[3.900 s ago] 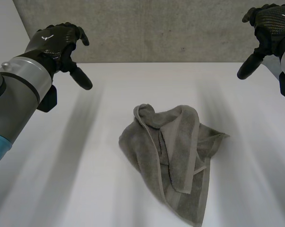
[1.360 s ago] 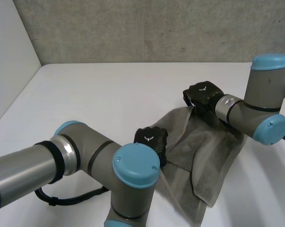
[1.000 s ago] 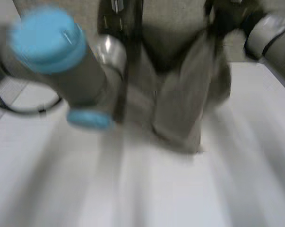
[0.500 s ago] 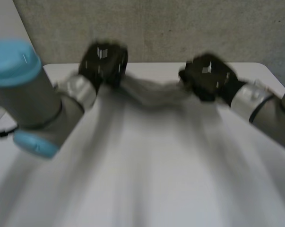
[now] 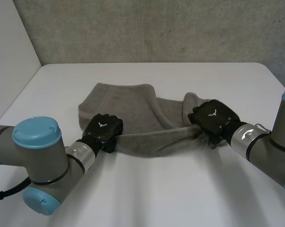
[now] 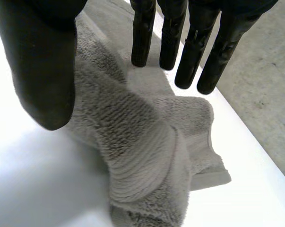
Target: Fold the towel.
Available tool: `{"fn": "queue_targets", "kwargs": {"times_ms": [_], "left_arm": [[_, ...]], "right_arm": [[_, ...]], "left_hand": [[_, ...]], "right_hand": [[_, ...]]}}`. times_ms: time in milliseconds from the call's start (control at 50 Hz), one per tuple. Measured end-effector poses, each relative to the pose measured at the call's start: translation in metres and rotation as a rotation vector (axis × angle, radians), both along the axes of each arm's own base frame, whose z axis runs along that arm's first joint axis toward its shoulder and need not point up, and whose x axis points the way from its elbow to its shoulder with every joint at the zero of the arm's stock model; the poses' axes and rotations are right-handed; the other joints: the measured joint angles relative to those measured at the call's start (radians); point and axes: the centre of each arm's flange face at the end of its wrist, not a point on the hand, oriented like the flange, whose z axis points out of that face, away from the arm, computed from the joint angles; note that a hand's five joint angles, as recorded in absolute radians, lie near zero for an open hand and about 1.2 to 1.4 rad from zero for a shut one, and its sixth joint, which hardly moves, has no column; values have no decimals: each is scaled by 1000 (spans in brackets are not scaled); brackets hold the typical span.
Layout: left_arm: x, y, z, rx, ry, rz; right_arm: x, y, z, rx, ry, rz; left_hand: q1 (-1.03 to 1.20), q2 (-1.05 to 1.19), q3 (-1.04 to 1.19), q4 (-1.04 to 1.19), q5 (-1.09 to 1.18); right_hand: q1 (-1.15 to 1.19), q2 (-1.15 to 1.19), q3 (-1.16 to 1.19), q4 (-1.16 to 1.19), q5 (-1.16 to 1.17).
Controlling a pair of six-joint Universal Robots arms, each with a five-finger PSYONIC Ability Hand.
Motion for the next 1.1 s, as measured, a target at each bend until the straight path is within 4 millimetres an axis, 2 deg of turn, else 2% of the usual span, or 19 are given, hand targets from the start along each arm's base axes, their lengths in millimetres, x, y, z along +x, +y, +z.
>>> {"fn": "queue_targets", "kwargs": {"times_ms": [300,500,660,800,920,1060,1100], "left_arm": [[4,3,-1,13,-1,5],[6,7,1,15,-4,5],[9,8,6,2,0,8],[10,7,8,-6,4,13],[11,4,9,-11,4,21],[17,-6,12,-23,7,47],[20,-10,13,-27,8,62]], "right_arm": [[-5,-26,20,134,6,-39],[9,-62,35,188,-76,21],[31,-79,21,372,-152,59],[40,-83,-5,482,-172,53],[40,-80,-21,535,-159,43],[38,-74,-19,559,-152,47],[36,-71,-16,571,-147,47]], "left_hand": [[-38,-31,-26,-26,-27],[-38,-31,-26,-26,-27],[-38,-31,-29,-26,-27],[-38,-31,-29,-26,-27],[-38,-31,-29,-26,-27],[-38,-31,-29,-26,-27],[-38,-31,-29,-26,-27]], "right_hand": [[-99,-101,-106,-118,-116],[-110,-105,-108,-128,-125],[-110,-105,-108,-128,-120],[-80,-100,-89,-87,-34],[111,104,98,96,138],[367,356,350,347,387],[568,558,547,547,593]]}}
